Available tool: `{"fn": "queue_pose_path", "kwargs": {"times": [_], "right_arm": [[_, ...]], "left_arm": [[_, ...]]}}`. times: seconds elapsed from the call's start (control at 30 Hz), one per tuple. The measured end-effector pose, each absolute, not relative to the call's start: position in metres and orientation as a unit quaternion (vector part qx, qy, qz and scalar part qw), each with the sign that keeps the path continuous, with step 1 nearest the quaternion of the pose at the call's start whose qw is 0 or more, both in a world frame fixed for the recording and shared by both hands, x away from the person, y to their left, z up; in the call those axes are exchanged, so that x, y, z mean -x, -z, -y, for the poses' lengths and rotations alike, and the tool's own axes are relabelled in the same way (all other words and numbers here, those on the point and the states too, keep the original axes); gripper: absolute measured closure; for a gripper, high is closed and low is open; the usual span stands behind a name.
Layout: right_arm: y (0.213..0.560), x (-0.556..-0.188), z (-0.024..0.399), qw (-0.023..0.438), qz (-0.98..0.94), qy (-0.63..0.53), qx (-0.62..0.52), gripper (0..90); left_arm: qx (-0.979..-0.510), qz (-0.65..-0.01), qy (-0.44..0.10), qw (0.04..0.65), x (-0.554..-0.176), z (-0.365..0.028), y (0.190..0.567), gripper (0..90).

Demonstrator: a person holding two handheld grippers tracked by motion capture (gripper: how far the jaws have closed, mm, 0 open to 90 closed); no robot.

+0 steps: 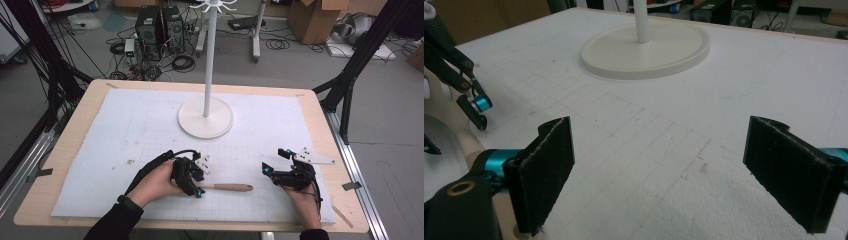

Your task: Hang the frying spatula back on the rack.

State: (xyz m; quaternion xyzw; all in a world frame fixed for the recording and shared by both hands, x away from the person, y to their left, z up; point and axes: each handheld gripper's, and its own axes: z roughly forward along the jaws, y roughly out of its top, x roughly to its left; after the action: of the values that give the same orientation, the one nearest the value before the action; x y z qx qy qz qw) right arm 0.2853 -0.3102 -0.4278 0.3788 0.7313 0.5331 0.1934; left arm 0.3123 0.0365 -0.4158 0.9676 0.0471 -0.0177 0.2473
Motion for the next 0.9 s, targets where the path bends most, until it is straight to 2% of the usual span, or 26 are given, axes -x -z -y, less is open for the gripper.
{"fn": "queue_pose_path", "kwargs": {"times": [0.2, 0.53, 0.67, 0.9], "right_arm": [[0.428, -0.286, 0.309, 0.194, -0.733, -0.531, -0.377, 12.1], [0.428, -0.286, 0.309, 0.195, -0.735, -0.528, -0.378, 12.9], [0.429, -0.286, 0.309, 0.196, -0.735, -0.528, -0.378, 13.1], [0.428, -0.285, 0.309, 0.192, -0.734, -0.53, -0.378, 13.1]], "left_arm": [[-0.969, -0.044, 0.003, 0.241, -0.314, -0.035, 0.415, 62.6], [-0.972, -0.049, -0.01, 0.231, -0.31, -0.033, 0.414, 67.9], [-0.974, -0.04, -0.015, 0.223, -0.306, -0.03, 0.413, 74.4], [-0.976, -0.037, -0.034, 0.214, -0.301, -0.027, 0.412, 74.8]]}}
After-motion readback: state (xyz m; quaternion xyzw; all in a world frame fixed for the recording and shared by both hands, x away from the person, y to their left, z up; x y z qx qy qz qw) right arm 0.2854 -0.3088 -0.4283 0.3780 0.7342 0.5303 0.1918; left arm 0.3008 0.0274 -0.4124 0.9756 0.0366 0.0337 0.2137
